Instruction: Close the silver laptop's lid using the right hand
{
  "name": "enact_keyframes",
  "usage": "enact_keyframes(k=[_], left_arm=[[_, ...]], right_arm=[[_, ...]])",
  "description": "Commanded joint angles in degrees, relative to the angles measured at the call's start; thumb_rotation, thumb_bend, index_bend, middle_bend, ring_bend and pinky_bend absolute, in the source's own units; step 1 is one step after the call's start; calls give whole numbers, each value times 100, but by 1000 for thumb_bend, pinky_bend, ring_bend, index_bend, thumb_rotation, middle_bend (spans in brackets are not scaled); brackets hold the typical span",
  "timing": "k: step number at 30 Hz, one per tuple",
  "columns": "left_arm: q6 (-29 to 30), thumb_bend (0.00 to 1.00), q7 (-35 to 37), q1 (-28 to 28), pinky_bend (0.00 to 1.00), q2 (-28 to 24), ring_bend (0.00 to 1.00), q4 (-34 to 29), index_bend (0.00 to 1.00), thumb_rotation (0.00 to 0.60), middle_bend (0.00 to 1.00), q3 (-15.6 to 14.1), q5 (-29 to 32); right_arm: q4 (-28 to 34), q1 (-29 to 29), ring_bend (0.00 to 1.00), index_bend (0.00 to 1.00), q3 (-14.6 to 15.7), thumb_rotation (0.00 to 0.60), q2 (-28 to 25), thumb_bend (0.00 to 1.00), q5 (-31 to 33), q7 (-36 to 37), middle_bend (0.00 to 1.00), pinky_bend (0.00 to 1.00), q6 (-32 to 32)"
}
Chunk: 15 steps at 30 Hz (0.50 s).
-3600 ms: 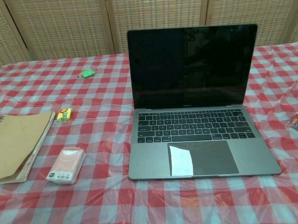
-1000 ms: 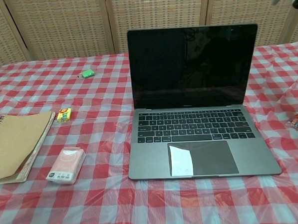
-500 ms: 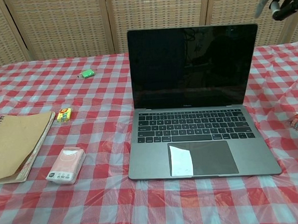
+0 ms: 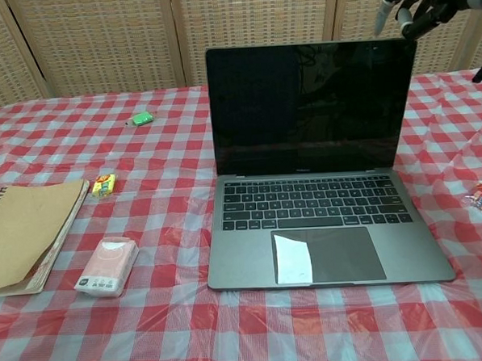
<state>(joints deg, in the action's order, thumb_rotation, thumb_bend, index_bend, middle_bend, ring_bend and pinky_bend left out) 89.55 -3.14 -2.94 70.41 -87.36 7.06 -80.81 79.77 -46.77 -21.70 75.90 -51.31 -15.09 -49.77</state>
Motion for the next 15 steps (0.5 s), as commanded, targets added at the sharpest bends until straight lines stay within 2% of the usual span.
enact_keyframes(k=[1,6,15], left_arm=[[-14,80,16,-3,0,-2,0,5,0,600,0,-4,4],[1,80,58,4,0,-22,0,0,0,600,0,1,1],[-56,81,37,-6,0,-42,0,-1,0,600,0,-13,30]], right_arm=[[194,-77,230,397,53,600,2,1000,107,-228,280,280,-81],[287,-152,231,400,116,600,67,1000,331,-429,284,280,-132],[382,-215,325,485,175,600,103,1000,459,-588,402,304,-302]])
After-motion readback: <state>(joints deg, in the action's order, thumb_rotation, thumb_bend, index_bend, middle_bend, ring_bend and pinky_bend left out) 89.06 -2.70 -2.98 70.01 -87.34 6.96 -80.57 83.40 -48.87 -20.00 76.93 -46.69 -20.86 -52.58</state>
